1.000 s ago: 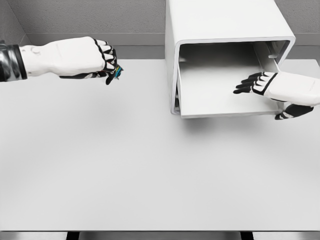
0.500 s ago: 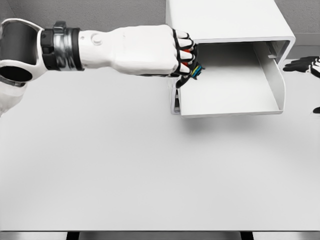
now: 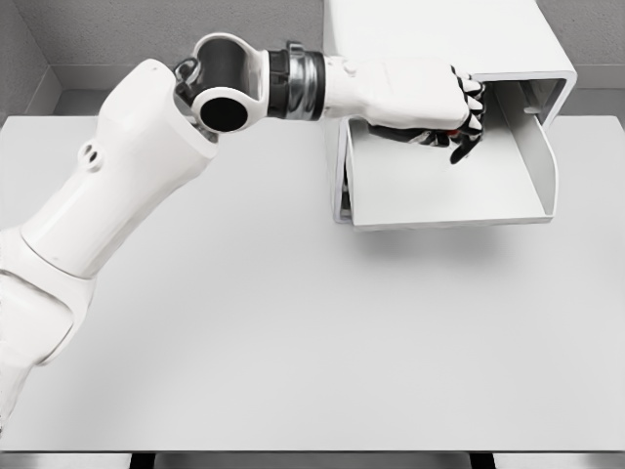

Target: Slide open multi-storey tabletop storage cabinets and put open load switch and slide close multi-storey tabletop storage cabinets

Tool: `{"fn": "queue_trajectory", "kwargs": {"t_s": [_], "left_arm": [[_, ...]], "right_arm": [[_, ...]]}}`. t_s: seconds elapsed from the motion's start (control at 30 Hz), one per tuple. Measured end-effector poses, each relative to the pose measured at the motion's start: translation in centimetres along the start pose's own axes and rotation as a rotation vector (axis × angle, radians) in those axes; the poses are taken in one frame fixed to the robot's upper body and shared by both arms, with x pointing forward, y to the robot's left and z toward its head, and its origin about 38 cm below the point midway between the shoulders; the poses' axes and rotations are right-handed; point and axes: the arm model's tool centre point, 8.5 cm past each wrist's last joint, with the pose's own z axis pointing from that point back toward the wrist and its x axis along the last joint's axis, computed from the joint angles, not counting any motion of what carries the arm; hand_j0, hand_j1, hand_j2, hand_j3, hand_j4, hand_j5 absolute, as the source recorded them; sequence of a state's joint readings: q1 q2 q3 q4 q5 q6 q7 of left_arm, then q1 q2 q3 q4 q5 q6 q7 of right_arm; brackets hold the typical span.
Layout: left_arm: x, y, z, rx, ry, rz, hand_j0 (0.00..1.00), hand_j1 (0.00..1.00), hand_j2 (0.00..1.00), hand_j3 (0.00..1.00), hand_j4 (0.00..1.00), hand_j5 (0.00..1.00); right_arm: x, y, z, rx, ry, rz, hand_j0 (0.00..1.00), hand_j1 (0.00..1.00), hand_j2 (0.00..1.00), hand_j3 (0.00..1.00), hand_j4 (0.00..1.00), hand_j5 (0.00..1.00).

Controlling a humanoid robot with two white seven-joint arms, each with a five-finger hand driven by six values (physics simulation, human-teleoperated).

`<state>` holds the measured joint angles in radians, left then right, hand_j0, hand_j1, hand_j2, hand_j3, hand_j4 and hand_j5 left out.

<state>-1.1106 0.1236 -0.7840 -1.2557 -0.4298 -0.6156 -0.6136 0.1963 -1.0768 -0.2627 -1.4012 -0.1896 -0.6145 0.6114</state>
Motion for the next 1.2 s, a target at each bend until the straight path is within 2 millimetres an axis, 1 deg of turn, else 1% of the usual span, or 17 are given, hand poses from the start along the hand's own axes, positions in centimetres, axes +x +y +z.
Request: {"fn": "queue_trajectory", "kwargs": {"t_s": [0.03,0.13,0.17,0.3,0.4,0.5,0.57,0.6,0.67,0.73,0.77,0.83,0.9,0.93,1.0,1.13,1.2], "left_arm": [[-0.3,-0.2,-0.2,-0.002,0.005,0.012,0.61,0.61,0.61,0.61,0.61,0.61],[-0.8,-0.5,-0.6,0.003,0.014,0.042,0.95,0.95,0.95,0.95,0.95,0.95],[-0.8,-0.5,-0.6,0.009,0.012,0.051,0.98,0.98,0.98,0.98,0.98,0.98],[-0.9,-0.5,-0.8,0.018,0.01,0.068,1.0,1.0,1.0,1.0,1.0,1.0],[-0.9,-0.5,-1.0,0.017,0.01,0.064,1.0,1.0,1.0,1.0,1.0,1.0],[-0.4,2.1,-0.5,0.054,-0.018,0.033,1.0,1.0,1.0,1.0,1.0,1.0],[-0.1,4.1,1.3,0.096,-0.042,0.024,1.0,1.0,1.0,1.0,1.0,1.0],[0.2,4.9,2.8,0.121,-0.058,0.023,1.0,1.0,1.0,1.0,1.0,1.0],[1.1,6.8,7.2,0.171,-0.092,0.018,1.0,1.0,1.0,1.0,1.0,1.0],[1.8,7.6,13.2,0.181,-0.073,0.012,1.0,1.0,1.0,1.0,1.0,1.0],[1.9,7.3,16.5,0.165,-0.033,0.012,1.0,1.0,1.0,1.0,1.0,1.0],[1.9,3.8,21.9,0.105,0.063,0.079,1.0,1.0,1.0,1.0,1.0,1.0],[2.1,-0.4,25.4,0.038,0.139,0.173,1.0,1.0,1.0,1.0,1.0,1.0],[2.4,-2.6,26.4,0.007,0.161,0.225,1.0,1.0,1.0,1.0,1.0,1.0],[3.1,-7.4,27.1,-0.07,0.184,0.316,1.0,1.0,1.0,1.0,1.0,1.0],[3.4,-10.4,26.1,-0.167,0.195,0.297,1.0,1.0,1.0,1.0,1.0,1.0],[3.3,-10.8,25.9,-0.192,0.202,0.28,1.0,1.0,1.0,1.0,1.0,1.0]], "right_arm": [[0.3,0.5,-0.2,0.024,-0.001,0.015,0.6,0.6,0.6,0.6,0.6,0.6],[1.8,1.7,-1.2,0.106,-0.019,0.096,0.6,0.6,0.6,0.6,0.6,0.6],[2.4,2.1,-1.6,0.135,-0.026,0.13,0.6,0.6,0.6,0.6,0.6,0.6],[4.6,3.5,-3.0,0.224,-0.067,0.238,0.62,0.62,0.62,0.62,0.62,0.62],[5.4,4.2,-3.5,0.257,-0.087,0.267,0.62,0.62,0.62,0.62,0.62,0.62],[6.0,4.9,-3.9,0.282,-0.107,0.277,0.62,0.62,0.62,0.62,0.62,0.62],[6.5,5.4,-4.3,0.298,-0.127,0.281,0.62,0.62,0.62,0.62,0.62,0.62],[6.7,5.6,-4.4,0.304,-0.134,0.281,0.62,0.62,0.62,0.62,0.62,0.62],[7.1,5.6,-4.8,0.304,-0.151,0.289,0.62,0.62,0.62,0.62,0.62,0.62],[7.7,5.4,-5.2,0.301,-0.17,0.302,0.62,0.62,0.62,0.62,0.62,0.62],[8.1,5.2,-5.4,0.295,-0.181,0.311,0.62,0.62,0.62,0.62,0.62,0.62],[9.0,4.3,-6.2,0.274,-0.209,0.338,0.62,0.62,0.62,0.62,0.62,0.62],[9.7,3.9,-6.9,0.269,-0.234,0.352,0.62,0.62,0.62,0.62,0.62,0.62],[9.9,4.1,-7.1,0.273,-0.242,0.352,0.62,0.62,0.62,0.62,0.62,0.62],[10.3,3.9,-7.6,0.269,-0.258,0.36,0.62,0.62,0.62,0.62,0.62,0.62],[10.9,3.8,-8.6,0.273,-0.287,0.368,0.62,0.62,0.62,0.62,0.62,0.62],[11.1,4.0,-8.8,0.278,-0.295,0.365,0.62,0.62,0.62,0.62,0.62,0.62]]}}
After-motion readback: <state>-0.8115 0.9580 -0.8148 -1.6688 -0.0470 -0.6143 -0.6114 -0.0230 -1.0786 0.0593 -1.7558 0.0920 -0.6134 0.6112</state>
